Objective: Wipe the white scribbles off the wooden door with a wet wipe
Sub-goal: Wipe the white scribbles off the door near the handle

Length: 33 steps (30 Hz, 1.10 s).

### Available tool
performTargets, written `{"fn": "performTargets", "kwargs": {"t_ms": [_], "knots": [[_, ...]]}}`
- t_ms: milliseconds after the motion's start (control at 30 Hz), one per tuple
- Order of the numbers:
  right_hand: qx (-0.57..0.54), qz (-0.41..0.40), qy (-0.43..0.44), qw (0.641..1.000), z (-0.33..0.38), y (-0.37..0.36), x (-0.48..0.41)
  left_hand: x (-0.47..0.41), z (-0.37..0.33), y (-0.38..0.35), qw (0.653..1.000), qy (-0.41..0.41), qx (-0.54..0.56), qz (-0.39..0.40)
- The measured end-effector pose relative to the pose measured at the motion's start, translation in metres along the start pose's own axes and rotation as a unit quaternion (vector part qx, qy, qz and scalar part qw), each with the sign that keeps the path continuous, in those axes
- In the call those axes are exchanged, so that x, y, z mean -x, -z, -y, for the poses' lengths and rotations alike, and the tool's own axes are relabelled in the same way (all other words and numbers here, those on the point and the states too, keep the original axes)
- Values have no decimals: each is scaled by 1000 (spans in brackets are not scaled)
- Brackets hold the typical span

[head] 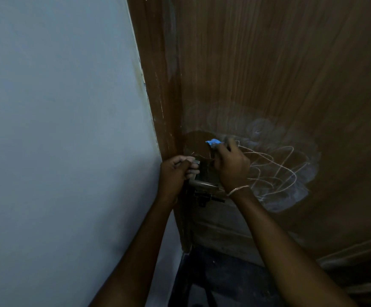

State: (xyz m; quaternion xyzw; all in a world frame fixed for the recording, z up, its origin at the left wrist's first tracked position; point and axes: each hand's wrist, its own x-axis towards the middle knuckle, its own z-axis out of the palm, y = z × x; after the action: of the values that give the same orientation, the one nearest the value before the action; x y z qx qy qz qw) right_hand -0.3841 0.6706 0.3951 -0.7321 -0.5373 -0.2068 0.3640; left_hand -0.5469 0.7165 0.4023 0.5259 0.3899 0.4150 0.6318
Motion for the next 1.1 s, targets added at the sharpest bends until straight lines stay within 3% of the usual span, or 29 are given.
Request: {"fn": "performTargets", "kwargs": {"t_ms": [100, 300, 467, 667, 833, 1000, 1100], "knots": [[-17, -21, -19, 999, -4, 7, -11, -1, 3, -2, 1000, 1, -4, -3], [14, 14, 2, 1000, -7, 1, 7, -2, 9, -13, 1000, 19, -5, 3], [-9, -48, -30, 998, -19, 9, -7, 4, 16, -16, 1000, 25, -5, -5], [8, -1, -13, 1000, -25, 4, 16, 6, 16, -27, 999, 28, -16, 5], [-70, -70, -39, 994, -27, 12, -4, 7, 19, -25, 999, 29, -16, 7], [-66, -16, -21, 997, -29, 12, 14, 8, 19, -32, 999, 17, -28, 22], [-70, -72, -56, 993, -42, 23, 12, 7, 22, -31, 999, 16, -28, 20]]}}
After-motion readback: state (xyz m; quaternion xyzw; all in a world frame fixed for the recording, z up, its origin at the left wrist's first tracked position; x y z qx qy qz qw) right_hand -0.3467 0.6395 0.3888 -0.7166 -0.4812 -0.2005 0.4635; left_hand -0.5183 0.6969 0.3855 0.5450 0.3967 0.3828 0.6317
